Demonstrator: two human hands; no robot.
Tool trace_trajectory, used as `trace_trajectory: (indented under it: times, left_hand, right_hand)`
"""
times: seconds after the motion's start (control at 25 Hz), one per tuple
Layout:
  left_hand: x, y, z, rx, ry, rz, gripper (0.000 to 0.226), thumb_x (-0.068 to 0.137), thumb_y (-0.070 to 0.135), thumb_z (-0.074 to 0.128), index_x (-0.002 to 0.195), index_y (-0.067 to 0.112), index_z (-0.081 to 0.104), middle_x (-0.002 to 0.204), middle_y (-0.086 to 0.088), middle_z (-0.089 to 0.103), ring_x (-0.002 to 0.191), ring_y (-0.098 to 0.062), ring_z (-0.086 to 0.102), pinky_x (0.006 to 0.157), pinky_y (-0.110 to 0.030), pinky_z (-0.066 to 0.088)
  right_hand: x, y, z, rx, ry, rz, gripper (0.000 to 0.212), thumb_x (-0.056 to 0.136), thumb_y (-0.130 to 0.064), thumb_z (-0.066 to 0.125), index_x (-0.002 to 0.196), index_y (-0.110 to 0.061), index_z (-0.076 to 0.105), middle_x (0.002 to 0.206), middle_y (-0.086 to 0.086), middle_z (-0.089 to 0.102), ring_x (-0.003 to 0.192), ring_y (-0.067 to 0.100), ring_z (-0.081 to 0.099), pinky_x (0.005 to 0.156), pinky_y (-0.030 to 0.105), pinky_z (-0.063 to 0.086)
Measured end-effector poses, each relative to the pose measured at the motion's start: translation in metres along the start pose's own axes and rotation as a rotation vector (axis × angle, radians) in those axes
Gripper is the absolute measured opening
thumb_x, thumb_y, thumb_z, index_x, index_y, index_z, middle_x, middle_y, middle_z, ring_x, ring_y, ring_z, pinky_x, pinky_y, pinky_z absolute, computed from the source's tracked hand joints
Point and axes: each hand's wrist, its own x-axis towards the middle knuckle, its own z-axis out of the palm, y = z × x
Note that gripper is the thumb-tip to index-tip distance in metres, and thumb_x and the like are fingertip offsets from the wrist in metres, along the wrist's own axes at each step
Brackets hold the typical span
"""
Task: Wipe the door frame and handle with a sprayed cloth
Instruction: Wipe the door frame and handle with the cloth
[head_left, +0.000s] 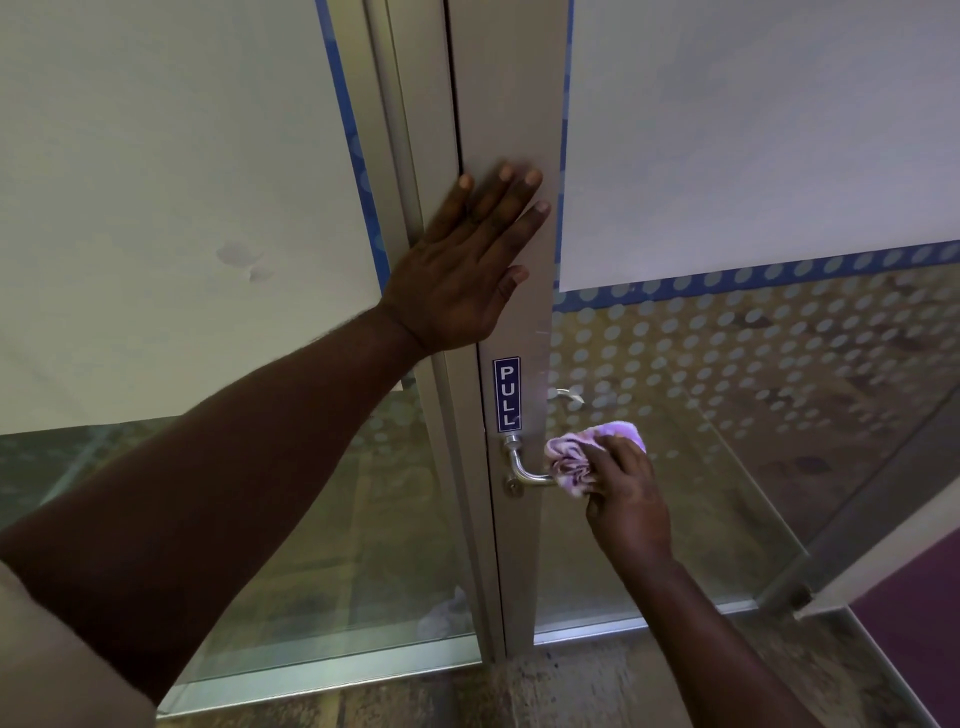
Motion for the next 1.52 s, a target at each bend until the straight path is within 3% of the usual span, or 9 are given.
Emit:
trace_trajectory:
  times: [0.16, 0.24, 0.32, 0.36, 0.52, 0.72, 0.88, 1.08, 1.52]
  left_hand:
    - [0.000, -0.001, 0.000, 0.020, -0.011, 0.007, 0.057, 0.110, 0.031, 0.044, 0.159, 0.001, 0.037, 0.164, -0.026, 0.038, 0.153, -0.043, 0.036, 0.127, -0.056, 0.020]
    - [0.001, -0.001, 0.000, 0.026, -0.007, 0.009, 0.057, 0.111, 0.031, 0.044, 0.159, 0.001, 0.037, 0.164, -0.026, 0.038, 0.153, -0.043, 0.036, 0.128, -0.055, 0.017]
    - [0.001, -0.001, 0.000, 0.026, -0.006, 0.009, 0.057, 0.111, 0.032, 0.043, 0.159, 0.001, 0.036, 0.165, -0.026, 0.037, 0.154, -0.043, 0.035, 0.128, -0.053, 0.014]
    - [0.001, -0.001, 0.000, 0.025, -0.006, 0.009, 0.057, 0.111, 0.032, 0.042, 0.159, 0.001, 0.037, 0.165, -0.026, 0.037, 0.154, -0.043, 0.035, 0.128, -0.053, 0.014]
    - [0.001, 0.000, 0.000, 0.019, -0.007, 0.009, 0.057, 0.111, 0.031, 0.043, 0.158, 0.001, 0.038, 0.164, -0.026, 0.038, 0.153, -0.044, 0.036, 0.128, -0.055, 0.016]
    - [0.001, 0.000, -0.001, 0.017, -0.007, 0.014, 0.057, 0.111, 0.031, 0.044, 0.157, 0.000, 0.039, 0.163, -0.027, 0.039, 0.152, -0.045, 0.037, 0.127, -0.055, 0.017]
    - [0.001, 0.000, -0.001, 0.017, 0.001, 0.016, 0.056, 0.110, 0.030, 0.044, 0.157, 0.000, 0.039, 0.163, -0.028, 0.039, 0.152, -0.045, 0.038, 0.127, -0.056, 0.019]
    - [0.001, 0.001, 0.000, 0.013, 0.002, 0.014, 0.056, 0.111, 0.031, 0.043, 0.157, -0.001, 0.039, 0.163, -0.028, 0.039, 0.152, -0.045, 0.037, 0.127, -0.058, 0.020]
    - [0.000, -0.001, 0.002, 0.003, -0.011, 0.004, 0.057, 0.111, 0.032, 0.040, 0.158, 0.000, 0.039, 0.163, -0.027, 0.039, 0.153, -0.044, 0.036, 0.127, -0.058, 0.021]
  right_hand:
    - [0.004, 0.007, 0.010, 0.317, 0.139, 0.271, 0.056, 0.080, 0.014, 0.062, 0.130, -0.012, 0.066, 0.127, 0.008, 0.064, 0.117, 0.025, 0.060, 0.098, 0.024, 0.047]
    - [0.004, 0.007, 0.016, 0.611, 0.201, 0.530, 0.045, 0.088, 0.009, 0.060, 0.125, -0.016, 0.066, 0.109, 0.007, 0.069, 0.092, 0.026, 0.069, 0.077, 0.038, 0.059]
    - [-0.002, 0.007, 0.019, 0.933, 0.269, 0.660, 0.041, 0.090, 0.010, 0.060, 0.121, -0.016, 0.065, 0.089, -0.001, 0.072, 0.066, 0.016, 0.067, 0.052, 0.033, 0.056]
    - [-0.005, 0.007, 0.021, 0.995, 0.308, 0.677, 0.040, 0.089, 0.012, 0.060, 0.118, -0.015, 0.064, 0.083, -0.004, 0.072, 0.063, 0.011, 0.064, 0.052, 0.029, 0.054]
    - [-0.011, 0.012, 0.032, 1.130, 0.361, 0.817, 0.045, 0.086, 0.017, 0.055, 0.111, -0.018, 0.067, 0.095, 0.013, 0.065, 0.083, 0.024, 0.059, 0.074, 0.037, 0.049]
    - [-0.017, 0.012, 0.038, 1.386, 0.393, 0.973, 0.051, 0.084, 0.018, 0.051, 0.110, -0.021, 0.072, 0.085, 0.004, 0.068, 0.061, 0.012, 0.062, 0.050, 0.023, 0.050]
    - [-0.025, 0.002, 0.044, 1.571, 0.337, 1.062, 0.053, 0.085, 0.021, 0.044, 0.111, -0.022, 0.062, 0.067, 0.002, 0.047, 0.041, 0.010, 0.040, 0.039, 0.020, 0.033]
    - [-0.037, -0.022, 0.050, 1.722, 0.242, 1.119, 0.050, 0.084, 0.020, 0.039, 0.096, -0.025, 0.058, 0.053, -0.002, 0.030, 0.039, 0.008, 0.029, 0.037, 0.020, 0.028]
    - [-0.030, -0.055, 0.079, 1.839, 0.102, 1.206, 0.043, 0.086, 0.016, 0.033, 0.063, -0.020, 0.041, 0.045, -0.006, 0.026, 0.034, 0.006, 0.031, 0.033, 0.018, 0.026]
